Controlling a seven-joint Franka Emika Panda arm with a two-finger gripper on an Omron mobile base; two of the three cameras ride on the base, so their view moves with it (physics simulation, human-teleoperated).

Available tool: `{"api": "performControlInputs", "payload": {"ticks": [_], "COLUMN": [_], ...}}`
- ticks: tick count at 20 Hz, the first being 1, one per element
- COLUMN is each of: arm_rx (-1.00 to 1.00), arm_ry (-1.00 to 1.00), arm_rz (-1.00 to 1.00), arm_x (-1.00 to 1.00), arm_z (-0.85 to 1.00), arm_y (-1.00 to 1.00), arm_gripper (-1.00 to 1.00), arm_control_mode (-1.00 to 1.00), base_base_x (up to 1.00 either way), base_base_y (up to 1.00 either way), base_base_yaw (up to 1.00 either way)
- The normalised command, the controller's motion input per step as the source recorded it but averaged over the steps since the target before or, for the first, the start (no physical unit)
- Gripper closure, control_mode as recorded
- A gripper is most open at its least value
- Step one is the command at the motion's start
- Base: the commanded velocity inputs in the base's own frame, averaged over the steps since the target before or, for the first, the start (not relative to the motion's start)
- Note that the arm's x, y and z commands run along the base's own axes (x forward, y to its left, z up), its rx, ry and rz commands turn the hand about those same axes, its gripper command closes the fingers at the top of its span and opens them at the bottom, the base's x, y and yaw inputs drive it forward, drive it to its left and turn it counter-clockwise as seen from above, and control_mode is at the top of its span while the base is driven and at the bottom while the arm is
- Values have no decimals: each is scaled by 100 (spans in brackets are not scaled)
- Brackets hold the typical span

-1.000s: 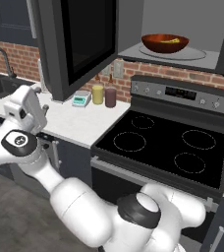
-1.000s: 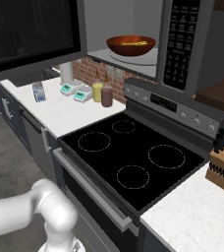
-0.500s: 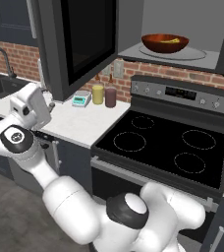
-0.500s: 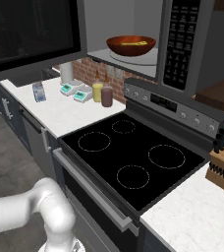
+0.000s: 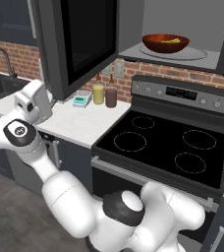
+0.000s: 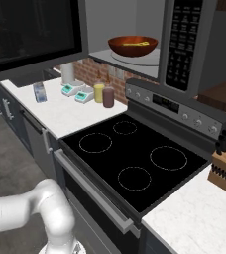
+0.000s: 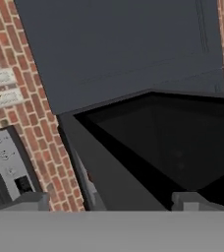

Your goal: Pick the cucumber from the sink and place it in the bowl. Then pick the bowl and place it in the microwave. Then close the microwave door and press the start button.

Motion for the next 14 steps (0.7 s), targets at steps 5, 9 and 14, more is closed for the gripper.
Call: {"api": "performControlInputs", "payload": {"ticks": [5,9,14], "arm_rx": [11,16,21], "arm_ry": [0,-6,-13], "arm_rz": [0,0,0], "arm_x": [16,-1,-23], "arm_z": [20,41,49], "arm_y": [-50,-69,-87], "arm_gripper": [-100,-100,-100], "arm_control_mode": [-100,-100,-100], "base_base_x": [0,0,0], "base_base_y": [0,0,0], "base_base_yaw": [0,0,0]}}
